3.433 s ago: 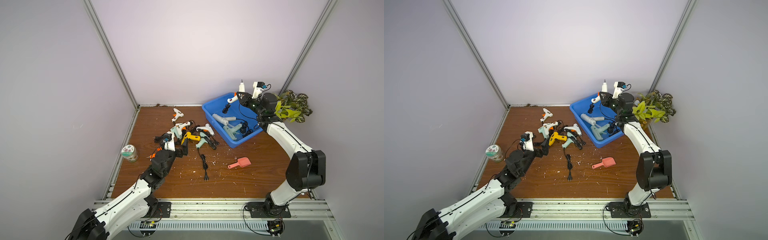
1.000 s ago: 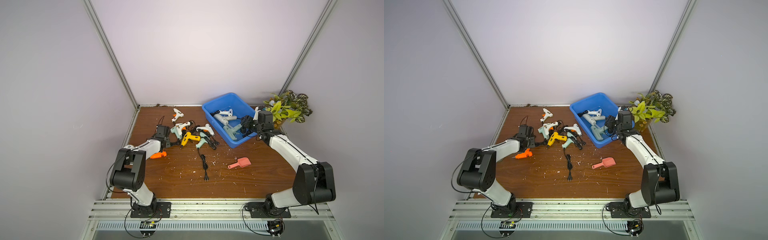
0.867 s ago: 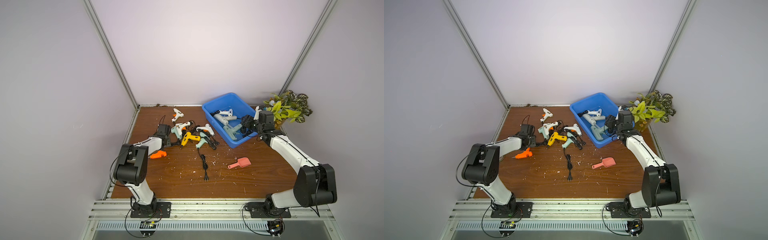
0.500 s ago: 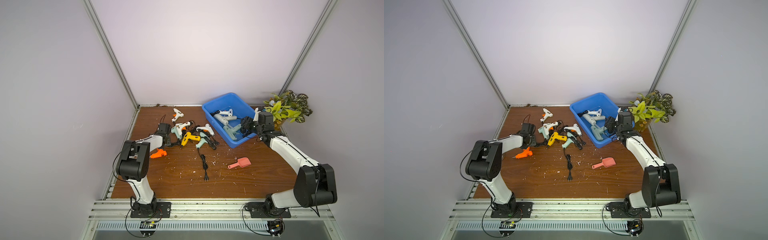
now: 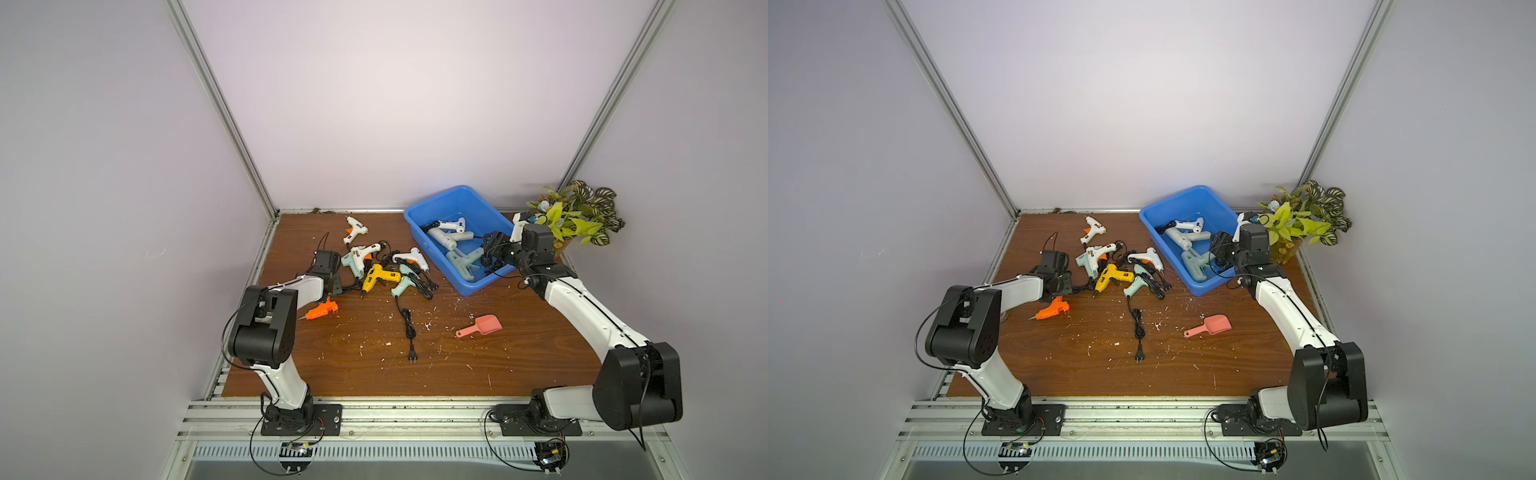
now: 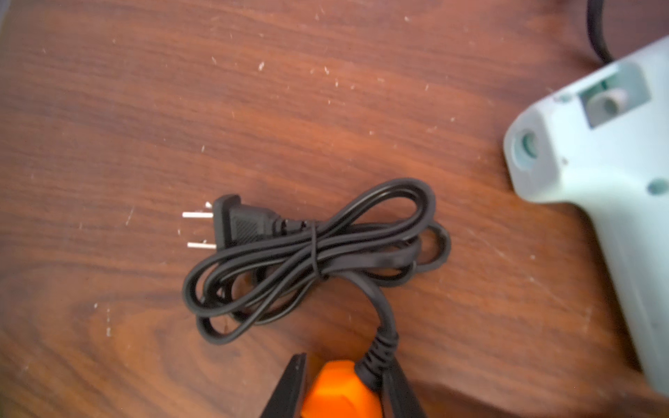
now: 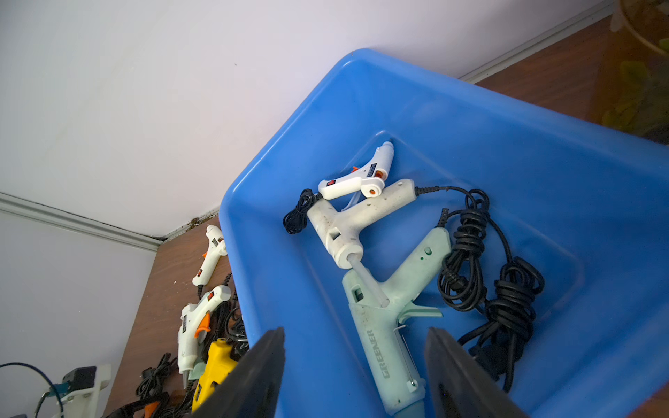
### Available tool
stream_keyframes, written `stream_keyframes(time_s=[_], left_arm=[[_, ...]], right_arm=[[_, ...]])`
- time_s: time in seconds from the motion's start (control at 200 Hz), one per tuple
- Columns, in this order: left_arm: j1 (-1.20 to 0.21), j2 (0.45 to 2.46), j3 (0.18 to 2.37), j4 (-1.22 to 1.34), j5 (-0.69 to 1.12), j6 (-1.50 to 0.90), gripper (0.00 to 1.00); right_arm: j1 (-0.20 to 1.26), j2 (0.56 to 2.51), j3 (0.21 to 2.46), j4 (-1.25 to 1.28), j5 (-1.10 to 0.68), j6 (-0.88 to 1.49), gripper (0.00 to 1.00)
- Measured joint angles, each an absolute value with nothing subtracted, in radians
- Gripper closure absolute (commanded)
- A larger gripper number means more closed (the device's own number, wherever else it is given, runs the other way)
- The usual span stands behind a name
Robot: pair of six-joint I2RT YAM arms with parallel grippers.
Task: Put the hot melt glue gun into the storage box
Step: Pick up the hot melt adhesive gun from the center of the board.
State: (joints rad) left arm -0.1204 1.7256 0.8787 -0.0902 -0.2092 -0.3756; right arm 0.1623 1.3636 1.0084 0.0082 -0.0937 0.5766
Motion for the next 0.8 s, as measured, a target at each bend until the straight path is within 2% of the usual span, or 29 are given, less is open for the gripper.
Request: stream_keyframes(time_s=[0.2, 0.385, 0.625, 0.801], left_arm=[[-0.119, 1.617, 0.83, -0.144, -0.157, -0.392, 0.99], [-0.119, 1.417, 0.8, -0.156, -0.112, -0.428, 1.0], [-0.119, 1.167, 0.696, -0.062, -0.001, -0.538, 1.0], [-0.148, 1.016, 0.561, 0.112, 0.075, -0.692, 1.0]], right_arm=[[0.162, 1.354, 0.973, 0.082, -0.205, 0.59, 0.35], [0.192, 1.354, 0.912, 0.194, -0.327, 0.607, 0.35], [0.336, 1.341, 0.871, 0.305, -0.37, 0.571, 0.35], [0.478, 1.343, 0.868, 0.377, -0.374, 0.531, 0.35]])
